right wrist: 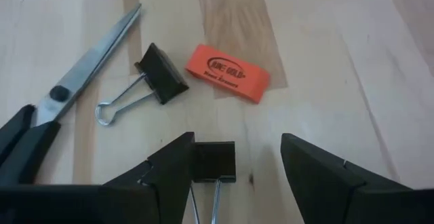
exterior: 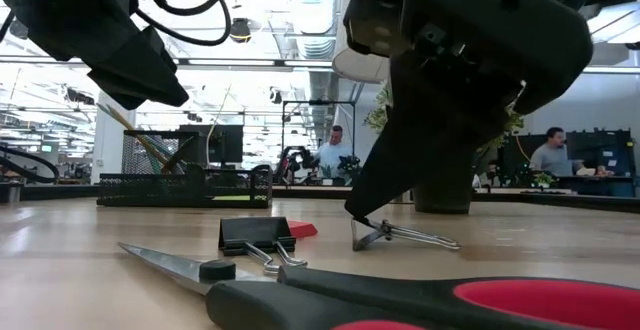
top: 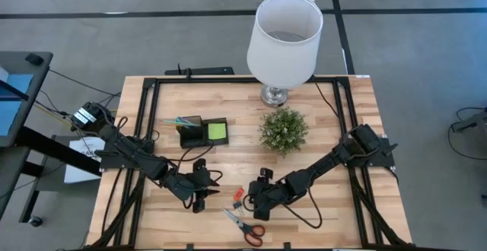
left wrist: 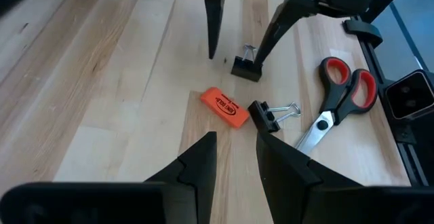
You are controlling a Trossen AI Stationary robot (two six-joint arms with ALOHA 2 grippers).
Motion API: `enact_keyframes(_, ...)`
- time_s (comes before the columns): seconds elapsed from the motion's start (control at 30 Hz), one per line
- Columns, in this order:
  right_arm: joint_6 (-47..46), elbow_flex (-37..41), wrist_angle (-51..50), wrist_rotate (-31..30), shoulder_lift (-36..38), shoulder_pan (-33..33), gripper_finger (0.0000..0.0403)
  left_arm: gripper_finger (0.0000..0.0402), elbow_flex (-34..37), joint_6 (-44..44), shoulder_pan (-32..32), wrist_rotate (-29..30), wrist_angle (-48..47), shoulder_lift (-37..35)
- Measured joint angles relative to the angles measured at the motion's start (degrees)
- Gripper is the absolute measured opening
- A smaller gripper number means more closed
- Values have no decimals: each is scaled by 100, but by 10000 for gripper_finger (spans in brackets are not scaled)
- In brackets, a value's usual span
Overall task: Pick and place office supplies into organizer
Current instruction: Put the right black binder clip into the black desk organizer
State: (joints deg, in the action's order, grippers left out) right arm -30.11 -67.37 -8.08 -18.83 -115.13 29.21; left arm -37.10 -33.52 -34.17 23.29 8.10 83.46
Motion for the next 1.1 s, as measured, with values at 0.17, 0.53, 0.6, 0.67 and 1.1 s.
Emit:
enact_keyframes(0.17,-27,-2,104,-50,-7,-9,219,98,0,-11,0,-1,2,0)
enact_keyframes(0.53,2,-284,-45,376,-9,26,219,98,0,-35,0,-41,92,0)
enact_keyframes(0.6,-34,-284,-228,378,-30,72,219,98,0,-35,0,-42,98,0)
enact_keyframes(0.67,-100,-282,-395,376,-48,109,219,98,0,-35,0,-42,96,0)
enact_keyframes(1.1,-151,-284,-387,141,-48,129,219,98,-2,-39,0,-44,245,-2)
